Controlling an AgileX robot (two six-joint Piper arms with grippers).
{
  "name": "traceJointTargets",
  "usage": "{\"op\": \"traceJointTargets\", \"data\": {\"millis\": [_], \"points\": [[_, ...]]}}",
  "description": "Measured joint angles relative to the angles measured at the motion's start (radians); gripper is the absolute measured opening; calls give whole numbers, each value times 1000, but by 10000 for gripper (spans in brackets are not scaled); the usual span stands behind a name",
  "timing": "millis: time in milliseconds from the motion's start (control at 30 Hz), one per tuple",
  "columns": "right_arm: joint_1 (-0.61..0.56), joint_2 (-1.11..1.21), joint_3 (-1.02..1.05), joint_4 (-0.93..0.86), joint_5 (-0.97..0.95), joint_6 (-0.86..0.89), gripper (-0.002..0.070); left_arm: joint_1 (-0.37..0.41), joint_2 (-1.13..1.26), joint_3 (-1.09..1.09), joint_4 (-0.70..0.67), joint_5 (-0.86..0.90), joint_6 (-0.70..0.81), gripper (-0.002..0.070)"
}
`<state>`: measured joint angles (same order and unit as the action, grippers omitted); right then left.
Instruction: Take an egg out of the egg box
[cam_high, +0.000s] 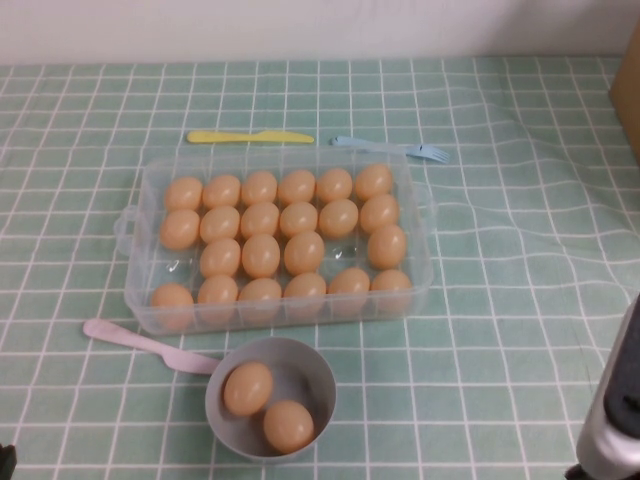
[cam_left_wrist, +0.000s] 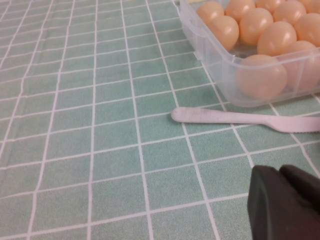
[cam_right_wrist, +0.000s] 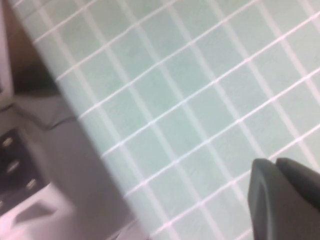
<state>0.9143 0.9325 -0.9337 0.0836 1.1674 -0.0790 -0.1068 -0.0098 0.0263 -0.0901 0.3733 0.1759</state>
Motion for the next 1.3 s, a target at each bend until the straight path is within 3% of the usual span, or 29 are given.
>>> {"op": "traceJointTargets", "data": {"millis": [200,400,533,733,867,1067,1300], "points": [[-75,-68,177,-41,-313,0,-16,0,0,0,0,0,0,-4],[-381,-239,485,-57,-775,0,-16,0,0,0,0,0,0,-4],[-560,-412,647,-61,-952,0,-16,0,0,0,0,0,0,-5],[-784,-644,790,22,-1016,0,-16,0,0,0,0,0,0,-4],[-872,-780,857,58,-1025,0,-16,0,0,0,0,0,0,-4],[-894,-931,944,78,-1027,0,-16,0,0,0,0,0,0,-4],[-894,-941,959,108,-965,0,-16,0,0,0,0,0,0,-4]]}}
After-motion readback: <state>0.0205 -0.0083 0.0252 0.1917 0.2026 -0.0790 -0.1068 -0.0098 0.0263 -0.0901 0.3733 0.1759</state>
